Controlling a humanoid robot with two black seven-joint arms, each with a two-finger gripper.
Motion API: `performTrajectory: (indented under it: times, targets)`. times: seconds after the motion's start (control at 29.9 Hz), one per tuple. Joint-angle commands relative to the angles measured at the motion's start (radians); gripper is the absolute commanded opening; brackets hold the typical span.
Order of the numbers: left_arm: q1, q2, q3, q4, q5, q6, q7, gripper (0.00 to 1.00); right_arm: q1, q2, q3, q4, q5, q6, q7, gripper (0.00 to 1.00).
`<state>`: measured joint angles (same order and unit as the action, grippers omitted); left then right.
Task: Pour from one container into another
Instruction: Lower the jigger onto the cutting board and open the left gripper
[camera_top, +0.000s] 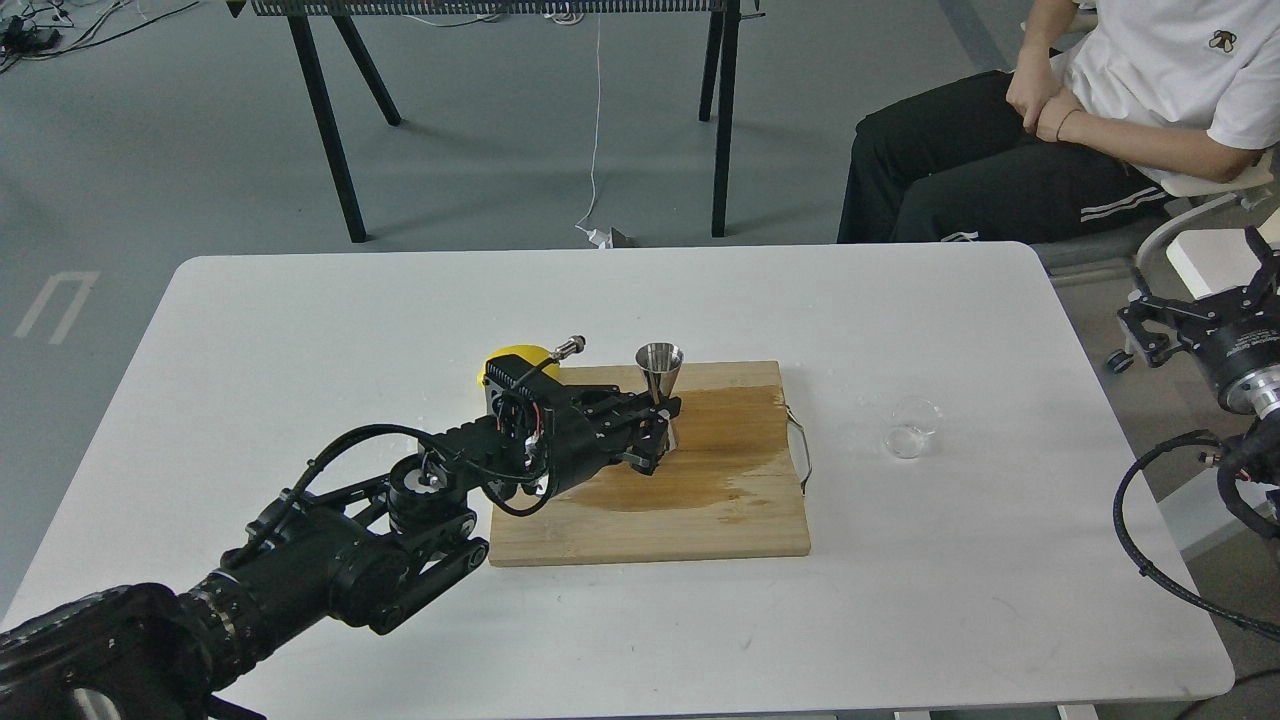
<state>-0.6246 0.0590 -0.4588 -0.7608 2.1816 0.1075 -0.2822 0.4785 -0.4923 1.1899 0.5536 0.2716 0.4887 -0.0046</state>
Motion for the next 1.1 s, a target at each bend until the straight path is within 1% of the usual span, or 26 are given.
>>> performTrajectory:
  times: [0.0, 0.17, 0.23, 0.4, 0.5, 0.6, 0.74, 0.9, 1.0, 1.07]
  targets:
    - [0.0, -0.004, 0.0, 0.026, 0.0, 0.0, 0.0, 0.07, 0.0, 0.001, -0.001, 0.002, 0.0, 0.0, 0.0, 1.0]
    - [-0.001, -0.014, 0.0, 0.035, 0.0, 0.0, 0.0, 0.1, 0.0, 0.001, 0.0, 0.0, 0.0, 0.0, 0.0, 1.0]
    - [0.0, -0.016, 0.0, 0.035, 0.0, 0.0, 0.0, 0.15, 0.0, 0.001, -0.001, 0.002, 0.0, 0.0, 0.0, 1.0]
    - [0.002, -0.018, 0.0, 0.037, 0.0, 0.0, 0.0, 0.15, 0.0, 0.001, -0.001, 0.0, 0.0, 0.0, 0.0, 1.0]
    - [0.0, -0.019, -0.001, 0.037, 0.0, 0.0, 0.0, 0.18, 0.0, 0.001, -0.001, 0.0, 0.0, 0.0, 0.0, 1.0]
    - [0.0, -0.019, 0.0, 0.037, 0.0, -0.002, 0.0, 0.18, 0.0, 0.001, 0.0, 0.0, 0.0, 0.0, 0.0, 1.0]
    - [-0.001, -0.025, 0.0, 0.037, 0.0, -0.002, 0.0, 0.26, 0.0, 0.001, 0.0, 0.0, 0.0, 0.0, 0.0, 1.0]
    - [-0.004, -0.028, -0.001, 0.037, 0.0, -0.002, 0.0, 0.26, 0.002, 0.001, 0.0, 0.0, 0.0, 0.0, 0.0, 1.0]
    - [-0.004, -0.036, -0.003, 0.035, 0.0, -0.002, 0.001, 0.32, 0.002, 0.001, 0.0, 0.0, 0.0, 0.0, 0.0, 1.0]
    - [-0.003, -0.044, -0.003, 0.035, 0.0, -0.002, 0.006, 0.32, 0.002, 0.001, 0.0, 0.0, 0.0, 0.0, 0.0, 1.0]
